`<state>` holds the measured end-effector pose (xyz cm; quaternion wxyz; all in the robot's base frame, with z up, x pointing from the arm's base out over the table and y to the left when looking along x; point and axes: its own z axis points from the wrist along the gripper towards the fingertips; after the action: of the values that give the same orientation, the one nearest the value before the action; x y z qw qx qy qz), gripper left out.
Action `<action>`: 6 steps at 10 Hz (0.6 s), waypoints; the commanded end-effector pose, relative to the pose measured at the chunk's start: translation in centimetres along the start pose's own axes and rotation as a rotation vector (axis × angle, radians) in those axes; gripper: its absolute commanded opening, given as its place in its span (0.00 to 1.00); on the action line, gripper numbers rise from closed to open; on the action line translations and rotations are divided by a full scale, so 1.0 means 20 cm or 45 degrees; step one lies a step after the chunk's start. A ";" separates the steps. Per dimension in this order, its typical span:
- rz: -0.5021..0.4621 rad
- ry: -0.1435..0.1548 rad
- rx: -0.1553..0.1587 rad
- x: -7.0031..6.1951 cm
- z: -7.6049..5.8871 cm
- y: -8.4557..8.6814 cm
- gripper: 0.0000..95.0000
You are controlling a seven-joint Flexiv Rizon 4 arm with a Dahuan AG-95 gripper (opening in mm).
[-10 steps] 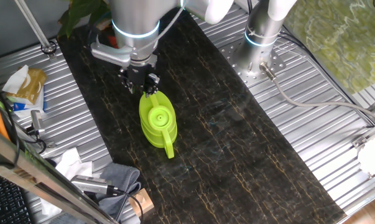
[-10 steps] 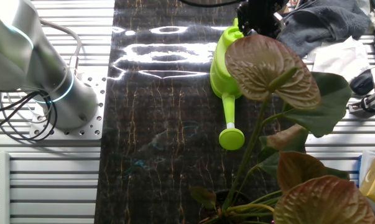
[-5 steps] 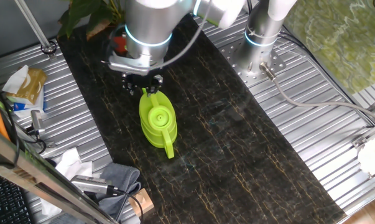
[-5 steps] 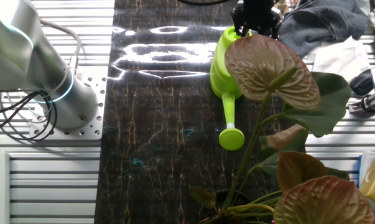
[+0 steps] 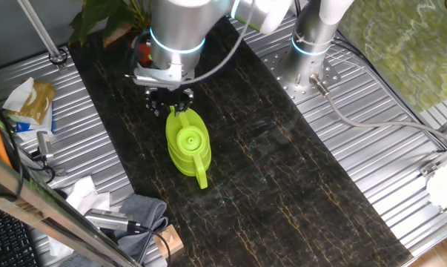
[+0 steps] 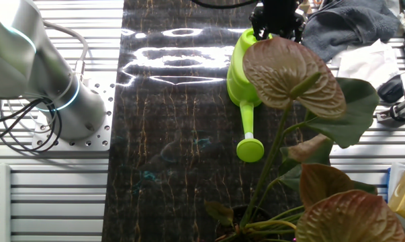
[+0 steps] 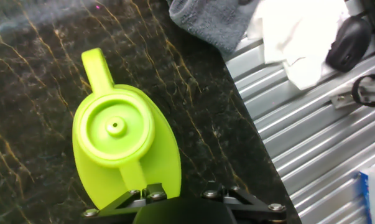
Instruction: Water the plant
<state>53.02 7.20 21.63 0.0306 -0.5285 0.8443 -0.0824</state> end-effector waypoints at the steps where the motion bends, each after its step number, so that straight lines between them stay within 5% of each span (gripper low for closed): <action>1: 0.054 0.032 -0.109 -0.01 0.00 0.00 0.40; 6: 0.107 -0.011 -0.141 0.00 0.03 -0.01 0.40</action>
<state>53.25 6.88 20.90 0.0102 -0.4934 0.8691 -0.0326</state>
